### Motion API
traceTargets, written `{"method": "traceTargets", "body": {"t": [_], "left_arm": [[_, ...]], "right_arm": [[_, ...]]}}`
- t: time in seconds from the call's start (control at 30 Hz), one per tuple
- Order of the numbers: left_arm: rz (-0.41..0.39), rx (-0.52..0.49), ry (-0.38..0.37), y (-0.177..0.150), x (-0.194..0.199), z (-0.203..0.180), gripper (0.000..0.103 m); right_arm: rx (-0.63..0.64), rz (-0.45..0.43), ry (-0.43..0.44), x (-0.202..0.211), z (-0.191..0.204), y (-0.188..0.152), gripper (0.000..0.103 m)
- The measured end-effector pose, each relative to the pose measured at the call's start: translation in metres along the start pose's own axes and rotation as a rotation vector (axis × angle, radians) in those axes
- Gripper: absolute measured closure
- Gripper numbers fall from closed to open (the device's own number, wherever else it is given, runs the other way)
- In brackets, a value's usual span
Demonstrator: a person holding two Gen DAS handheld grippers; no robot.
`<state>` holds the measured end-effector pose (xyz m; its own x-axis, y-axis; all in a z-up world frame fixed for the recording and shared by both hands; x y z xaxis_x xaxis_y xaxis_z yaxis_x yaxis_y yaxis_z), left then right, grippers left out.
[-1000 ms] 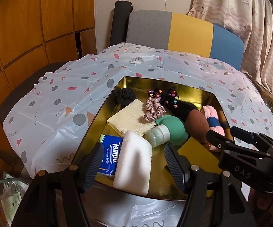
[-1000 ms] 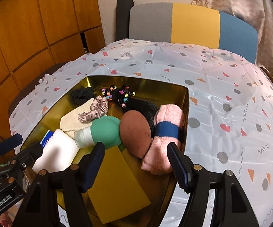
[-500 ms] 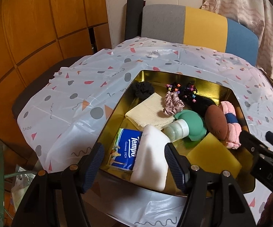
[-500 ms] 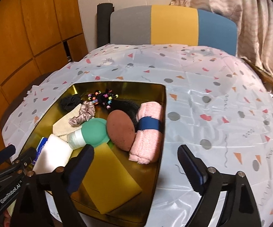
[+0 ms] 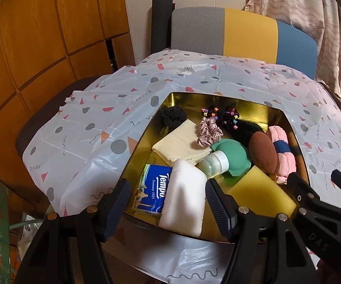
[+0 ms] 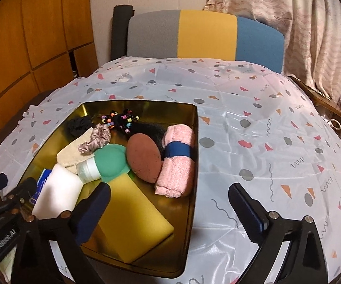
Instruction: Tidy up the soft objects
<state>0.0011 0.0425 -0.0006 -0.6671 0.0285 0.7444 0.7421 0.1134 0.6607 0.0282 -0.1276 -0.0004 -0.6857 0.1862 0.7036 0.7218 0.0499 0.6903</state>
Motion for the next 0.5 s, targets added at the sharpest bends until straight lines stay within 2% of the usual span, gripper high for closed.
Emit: {"method": "traceTargets", "body": {"t": [0.5], "left_arm": [[0.008, -0.033, -0.007, -0.0011, 0.0043, -0.0091, 0.036]], "right_arm": [[-0.025, -0.013, -0.016, 0.0059, -0.0101, -0.0001, 0.000]]}}
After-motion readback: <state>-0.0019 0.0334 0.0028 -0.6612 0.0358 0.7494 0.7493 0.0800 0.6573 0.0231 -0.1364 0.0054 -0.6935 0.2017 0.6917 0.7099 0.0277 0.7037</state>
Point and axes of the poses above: each gripper's, at about its wrist camera, not at the fingertips, and x roughly against the way its jaws point, z to its left, y to its top, the point moved 4 cm from there along -x, roughly the way its jaws point, and after that the axes turned 13 degrees about -y, right-handed, at the moved point
